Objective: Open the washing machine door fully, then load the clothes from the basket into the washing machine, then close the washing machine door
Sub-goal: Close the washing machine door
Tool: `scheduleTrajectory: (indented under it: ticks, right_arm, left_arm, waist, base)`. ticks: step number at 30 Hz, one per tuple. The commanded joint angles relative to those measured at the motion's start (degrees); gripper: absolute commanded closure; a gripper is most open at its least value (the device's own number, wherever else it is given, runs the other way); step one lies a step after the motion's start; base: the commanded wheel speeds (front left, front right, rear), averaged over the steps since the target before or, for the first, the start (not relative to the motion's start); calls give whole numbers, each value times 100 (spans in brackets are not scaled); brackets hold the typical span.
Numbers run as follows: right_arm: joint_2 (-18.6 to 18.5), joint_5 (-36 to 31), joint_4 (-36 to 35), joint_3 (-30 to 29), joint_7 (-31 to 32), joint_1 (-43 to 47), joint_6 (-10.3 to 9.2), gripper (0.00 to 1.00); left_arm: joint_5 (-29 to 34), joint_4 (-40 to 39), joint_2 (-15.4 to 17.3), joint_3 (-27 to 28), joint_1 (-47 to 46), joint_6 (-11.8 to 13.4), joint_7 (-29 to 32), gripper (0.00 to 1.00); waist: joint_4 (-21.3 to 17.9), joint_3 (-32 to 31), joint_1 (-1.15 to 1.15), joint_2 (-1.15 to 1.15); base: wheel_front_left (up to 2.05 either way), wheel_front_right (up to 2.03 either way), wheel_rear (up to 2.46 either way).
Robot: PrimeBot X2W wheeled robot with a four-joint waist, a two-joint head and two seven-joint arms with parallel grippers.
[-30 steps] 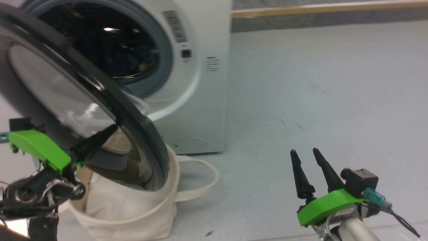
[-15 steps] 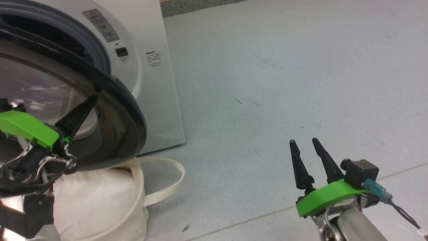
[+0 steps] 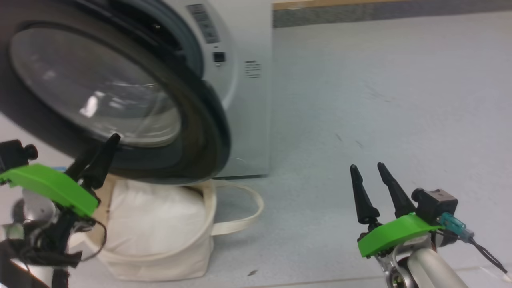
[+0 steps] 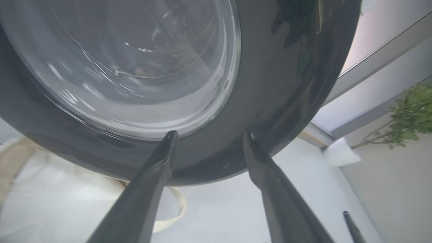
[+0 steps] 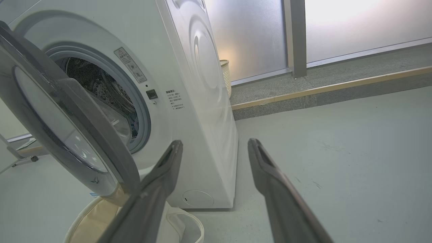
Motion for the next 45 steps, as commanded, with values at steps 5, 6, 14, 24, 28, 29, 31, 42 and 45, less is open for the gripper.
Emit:
scheduleTrajectory:
  ticks: [5,6,14,24,28,29,31,42,45]
  right_arm:
    - [-99,-81,-274,23,-71,-138,5,0]
    - [-107,-87,-287,15,-71,-131,5,0]
    - [-171,-142,-368,-6,-71,-70,5,0]
    - [-191,-145,-339,61,-71,-46,5,0]
    - [-192,-141,-330,67,-71,-50,5,0]
    - [-194,-141,-326,65,-71,-49,5,0]
    - [-196,-137,-318,75,-71,-41,5,0]
    - [-247,-62,-294,154,-71,-16,5,0]
    - [-267,-31,-295,204,-71,-31,5,49]
  left_arm:
    - [1068,-255,857,-725,242,-46,-1942,0]
    - [1152,-153,921,-859,318,-47,-2291,0]
    - [1986,1100,1067,-1206,576,-48,-4304,0]
    - [1982,1456,843,-1053,460,-49,-4456,0]
    - [2020,1377,820,-988,485,-49,-4457,0]
    - [2029,1358,809,-978,496,-49,-4457,0]
    - [2045,1321,793,-963,514,-49,-4458,0]
    - [2065,1256,722,-895,563,-49,-4458,0]
    - [2059,1224,699,-900,565,-49,-4459,0]
  waist:
    - [494,-112,0,0]
    - [531,-123,0,0]
    - [630,-176,0,0]
    - [593,-189,0,0]
    - [583,-194,0,0]
    - [582,-197,0,0]
    - [582,-206,0,0]
    - [655,-253,0,0]
    - [730,-267,0,0]
  base:
    - [0,0,0]
    - [0,0,0]
    - [0,0,0]
    - [0,0,0]
    - [0,0,0]
    - [0,0,0]
    - [0,0,0]
    - [0,0,0]
    - [0,0,0]
